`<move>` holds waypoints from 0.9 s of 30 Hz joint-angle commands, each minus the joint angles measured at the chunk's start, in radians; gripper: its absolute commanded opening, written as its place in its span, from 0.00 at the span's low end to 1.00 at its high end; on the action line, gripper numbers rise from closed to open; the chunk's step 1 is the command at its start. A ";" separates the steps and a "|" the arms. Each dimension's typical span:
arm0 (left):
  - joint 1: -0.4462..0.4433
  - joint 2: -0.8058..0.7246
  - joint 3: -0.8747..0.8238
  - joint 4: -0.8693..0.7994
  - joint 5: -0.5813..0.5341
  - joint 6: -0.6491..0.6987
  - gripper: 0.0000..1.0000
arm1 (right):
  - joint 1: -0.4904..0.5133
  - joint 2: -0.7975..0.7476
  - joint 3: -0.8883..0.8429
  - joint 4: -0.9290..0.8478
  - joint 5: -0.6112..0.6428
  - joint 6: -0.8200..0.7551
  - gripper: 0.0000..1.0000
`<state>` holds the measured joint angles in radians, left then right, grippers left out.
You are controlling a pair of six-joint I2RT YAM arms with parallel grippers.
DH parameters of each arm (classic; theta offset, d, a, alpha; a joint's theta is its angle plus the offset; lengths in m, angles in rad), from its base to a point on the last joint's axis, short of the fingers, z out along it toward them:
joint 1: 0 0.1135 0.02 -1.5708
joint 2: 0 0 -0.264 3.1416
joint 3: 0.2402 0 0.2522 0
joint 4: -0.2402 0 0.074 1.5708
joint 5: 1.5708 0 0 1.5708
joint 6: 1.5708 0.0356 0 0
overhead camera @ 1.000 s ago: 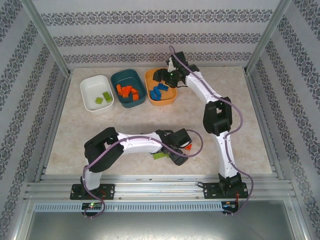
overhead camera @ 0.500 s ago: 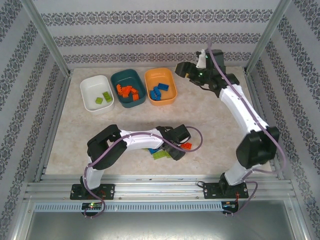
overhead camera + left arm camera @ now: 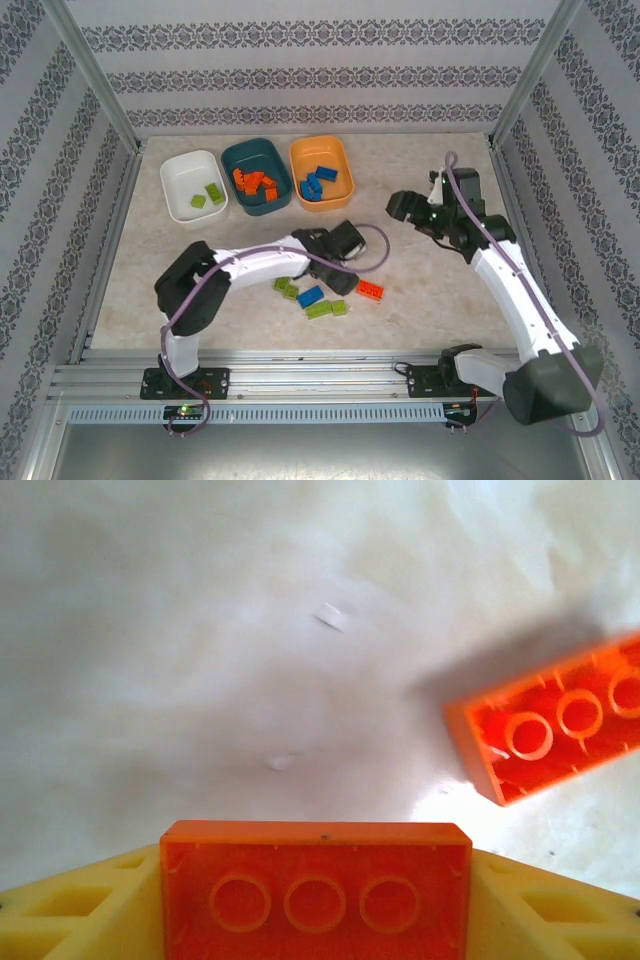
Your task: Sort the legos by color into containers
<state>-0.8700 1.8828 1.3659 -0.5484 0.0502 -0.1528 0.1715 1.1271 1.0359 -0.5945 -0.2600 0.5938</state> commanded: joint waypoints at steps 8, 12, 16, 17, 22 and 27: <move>0.351 -0.134 0.178 -0.161 0.041 0.064 0.66 | 0.047 -0.074 -0.176 -0.160 0.100 0.013 0.78; 0.489 -0.033 0.324 -0.210 0.035 0.094 0.66 | 0.124 -0.072 -0.220 -0.117 0.101 0.058 0.79; 0.585 0.120 0.494 -0.250 0.033 0.118 0.66 | 0.227 -0.032 -0.217 -0.114 0.146 0.081 0.79; 0.604 0.167 0.548 -0.268 0.033 0.123 0.66 | 0.251 -0.007 -0.202 -0.131 0.159 0.079 0.79; 0.659 0.359 0.740 -0.315 0.034 0.121 0.67 | 0.326 0.153 -0.137 -0.243 0.251 0.065 0.80; 0.681 0.498 0.905 -0.372 0.034 0.119 0.69 | 0.378 0.262 -0.130 -0.213 0.259 0.096 0.82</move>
<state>-0.1959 2.3569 2.1883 -0.8314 0.0784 -0.0547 0.5255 1.3586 0.8814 -0.7830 -0.0494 0.6605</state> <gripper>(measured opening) 0.684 0.814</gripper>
